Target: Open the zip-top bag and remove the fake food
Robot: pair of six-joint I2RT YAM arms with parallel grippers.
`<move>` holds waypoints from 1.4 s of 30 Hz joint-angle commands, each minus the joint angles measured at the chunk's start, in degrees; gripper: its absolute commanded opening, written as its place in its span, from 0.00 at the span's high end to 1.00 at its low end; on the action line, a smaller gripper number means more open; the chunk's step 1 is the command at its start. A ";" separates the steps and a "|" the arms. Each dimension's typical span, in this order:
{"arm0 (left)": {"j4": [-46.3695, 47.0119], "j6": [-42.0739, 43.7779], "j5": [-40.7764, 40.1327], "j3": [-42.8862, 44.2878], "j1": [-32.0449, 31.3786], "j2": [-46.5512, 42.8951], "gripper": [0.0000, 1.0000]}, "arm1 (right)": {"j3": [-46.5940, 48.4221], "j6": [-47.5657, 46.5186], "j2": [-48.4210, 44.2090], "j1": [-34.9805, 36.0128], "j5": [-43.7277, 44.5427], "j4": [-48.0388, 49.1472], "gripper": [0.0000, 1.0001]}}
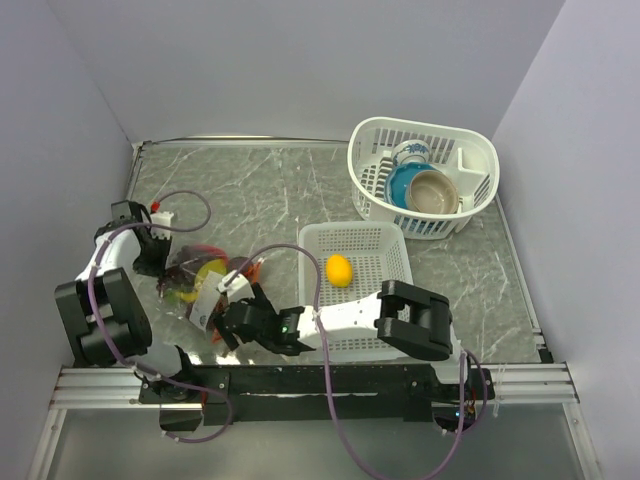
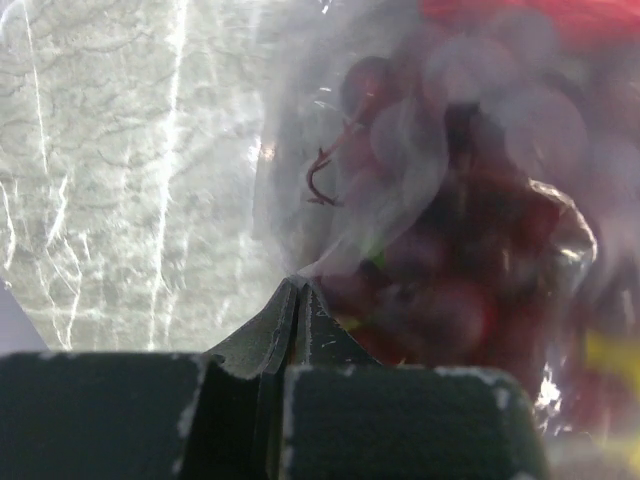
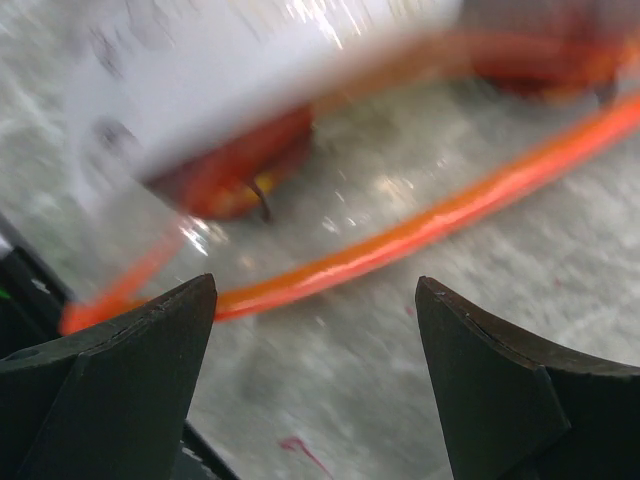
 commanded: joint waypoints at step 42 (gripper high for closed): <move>5.56 1.39 -5.16 -1.31 -0.35 6.76 0.99 | 5.46 -7.42 1.24 -2.38 -3.53 3.41 0.13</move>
